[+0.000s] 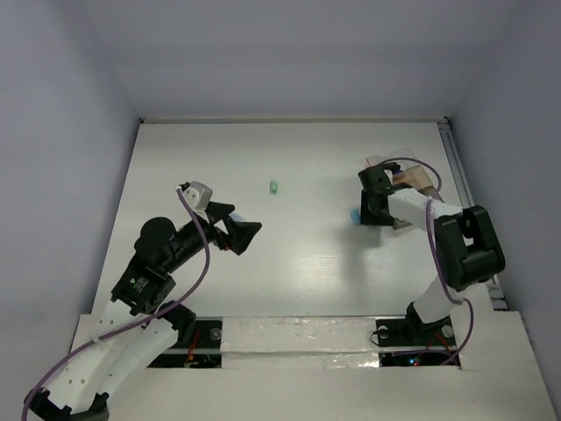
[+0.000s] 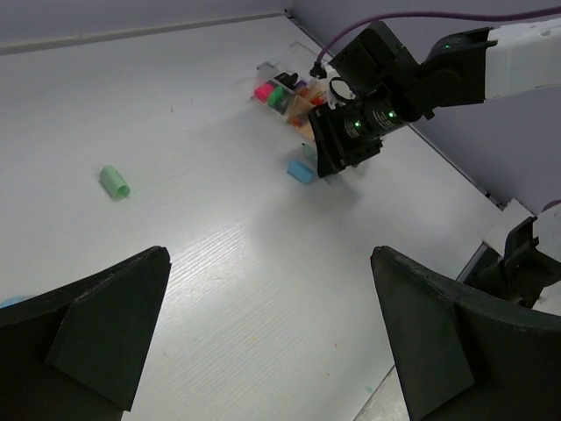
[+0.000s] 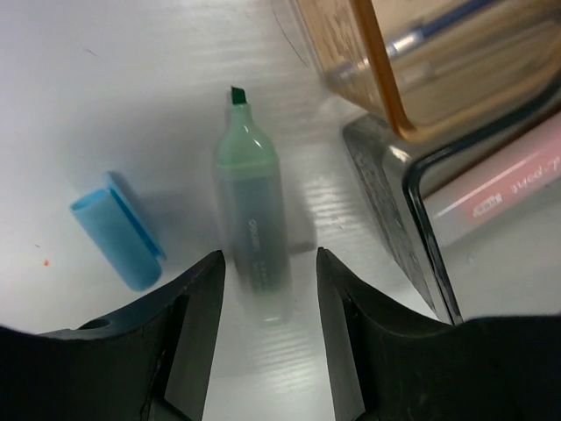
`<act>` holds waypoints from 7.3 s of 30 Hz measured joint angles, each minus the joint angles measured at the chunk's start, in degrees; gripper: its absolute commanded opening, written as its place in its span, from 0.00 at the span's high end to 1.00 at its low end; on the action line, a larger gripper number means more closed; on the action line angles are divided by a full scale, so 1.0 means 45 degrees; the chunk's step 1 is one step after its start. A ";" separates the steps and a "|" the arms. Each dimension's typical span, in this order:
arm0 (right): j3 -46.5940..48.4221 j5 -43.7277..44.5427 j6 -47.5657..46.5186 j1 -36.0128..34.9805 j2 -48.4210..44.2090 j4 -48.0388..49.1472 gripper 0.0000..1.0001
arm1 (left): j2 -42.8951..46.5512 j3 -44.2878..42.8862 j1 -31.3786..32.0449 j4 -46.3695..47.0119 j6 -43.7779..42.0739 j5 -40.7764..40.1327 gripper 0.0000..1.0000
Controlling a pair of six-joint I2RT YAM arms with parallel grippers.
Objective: Sort the stationery into containers
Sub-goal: Pick up the pen from the center of the board, then close the pen cap on the pen.
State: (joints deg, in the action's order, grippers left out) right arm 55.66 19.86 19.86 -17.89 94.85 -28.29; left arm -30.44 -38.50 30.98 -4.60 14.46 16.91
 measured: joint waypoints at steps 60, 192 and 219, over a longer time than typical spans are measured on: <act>0.1642 -0.2516 0.3594 -0.8306 -0.1749 1.0010 0.91 | -0.3473 0.0000 -0.1914 0.0704 0.0529 0.1948 0.35; 0.0622 -1.0914 0.8981 -0.5051 -0.0544 2.2100 1.00 | -0.3172 0.2268 -0.3162 1.0890 0.7412 0.9005 1.00; 0.0622 -1.1210 0.9496 -0.5387 -0.0505 2.2493 1.00 | -0.3055 0.2283 -0.3162 1.0792 0.7407 0.9039 1.00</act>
State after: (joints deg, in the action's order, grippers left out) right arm 58.46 -30.59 62.59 -42.13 92.58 72.93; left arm -44.18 -28.23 16.75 43.97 47.79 57.58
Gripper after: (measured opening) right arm 0.243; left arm 0.159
